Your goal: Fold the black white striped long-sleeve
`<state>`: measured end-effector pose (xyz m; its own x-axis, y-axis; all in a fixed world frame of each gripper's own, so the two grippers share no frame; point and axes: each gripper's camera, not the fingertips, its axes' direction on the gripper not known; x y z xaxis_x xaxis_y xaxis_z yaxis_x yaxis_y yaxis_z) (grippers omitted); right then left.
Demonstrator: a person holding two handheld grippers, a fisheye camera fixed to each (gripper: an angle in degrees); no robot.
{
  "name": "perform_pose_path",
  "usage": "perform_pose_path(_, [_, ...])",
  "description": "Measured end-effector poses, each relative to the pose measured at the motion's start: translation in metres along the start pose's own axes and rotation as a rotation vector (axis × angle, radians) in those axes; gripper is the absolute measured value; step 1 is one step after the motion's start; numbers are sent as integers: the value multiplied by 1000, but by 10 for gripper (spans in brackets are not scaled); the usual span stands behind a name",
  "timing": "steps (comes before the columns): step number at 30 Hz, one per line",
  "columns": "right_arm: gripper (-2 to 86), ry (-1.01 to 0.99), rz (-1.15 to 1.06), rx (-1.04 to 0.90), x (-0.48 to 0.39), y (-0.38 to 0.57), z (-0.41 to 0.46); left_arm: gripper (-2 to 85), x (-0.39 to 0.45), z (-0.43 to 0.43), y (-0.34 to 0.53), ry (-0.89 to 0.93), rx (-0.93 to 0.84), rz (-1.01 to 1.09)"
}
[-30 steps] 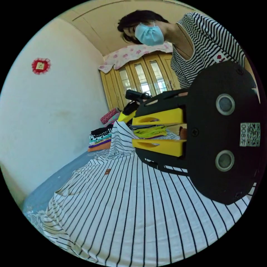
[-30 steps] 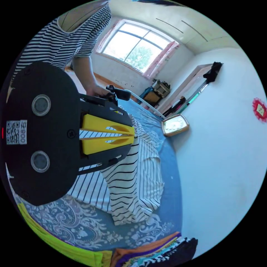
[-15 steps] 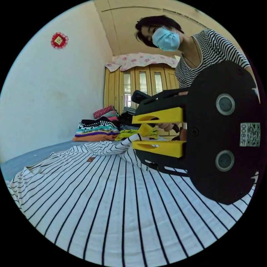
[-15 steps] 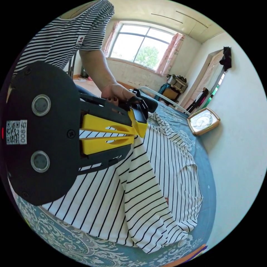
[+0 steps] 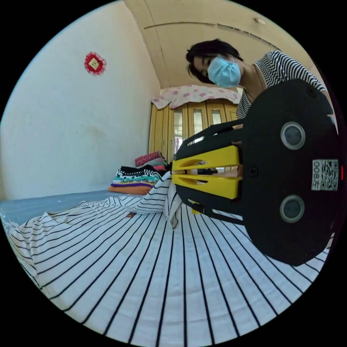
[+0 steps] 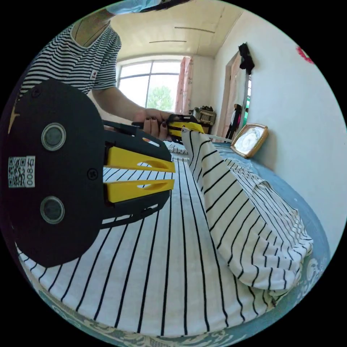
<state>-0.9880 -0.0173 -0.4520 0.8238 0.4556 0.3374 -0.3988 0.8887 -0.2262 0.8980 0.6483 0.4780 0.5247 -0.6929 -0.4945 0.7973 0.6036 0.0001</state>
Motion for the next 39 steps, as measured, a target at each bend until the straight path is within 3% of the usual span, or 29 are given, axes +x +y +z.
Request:
perform_pose_path(7, [39,-427,82,128,9,-18,21,16,-7,-10,1,147,19,-16])
perform_pose_path(21, [16,-779,131,216,-30,-73,64,16,-39,-56,2,236,117,-99])
perform_pose_path(27, [2,-696,92,236,-71,-101,41,16,-38,-81,-12,181,117,-74])
perform_pose_path(39, [-1,-459,-101,101,-218,-196,28,21,-12,-157,-80,-195,-48,-35])
